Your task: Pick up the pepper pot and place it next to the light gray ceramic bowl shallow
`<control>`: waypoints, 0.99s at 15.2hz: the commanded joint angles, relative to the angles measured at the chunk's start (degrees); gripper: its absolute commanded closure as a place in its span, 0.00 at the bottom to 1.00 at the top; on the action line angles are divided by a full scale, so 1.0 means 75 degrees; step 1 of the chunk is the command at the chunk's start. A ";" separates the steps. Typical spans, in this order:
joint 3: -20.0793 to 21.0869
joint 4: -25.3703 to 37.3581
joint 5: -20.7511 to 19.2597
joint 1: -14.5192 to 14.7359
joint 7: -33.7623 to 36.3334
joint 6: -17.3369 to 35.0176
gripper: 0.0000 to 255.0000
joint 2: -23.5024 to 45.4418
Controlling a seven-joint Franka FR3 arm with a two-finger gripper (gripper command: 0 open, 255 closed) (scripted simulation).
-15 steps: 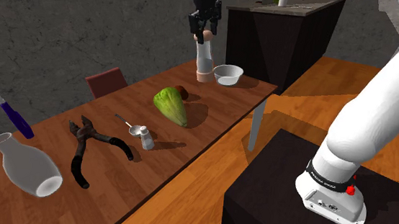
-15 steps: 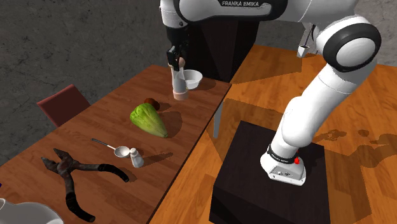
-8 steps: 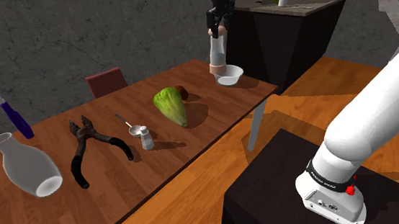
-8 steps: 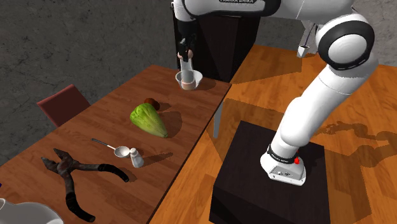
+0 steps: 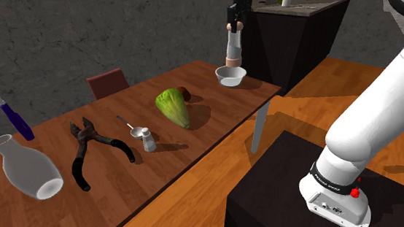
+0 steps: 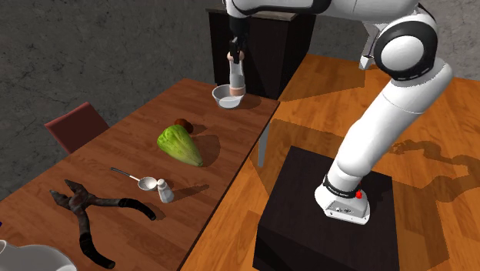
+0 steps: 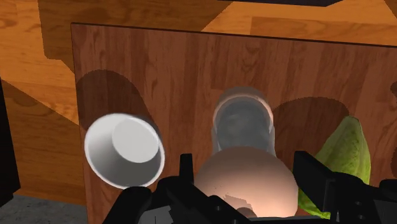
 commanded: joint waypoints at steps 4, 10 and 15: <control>-0.0538 0.0577 0.0051 -0.0375 -0.0922 0.0106 1.00 0.0533; -0.1110 0.1537 0.0260 -0.0861 -0.1994 0.0133 1.00 0.1375; -0.1516 0.2713 0.0580 -0.1340 -0.2880 -0.0004 1.00 0.2328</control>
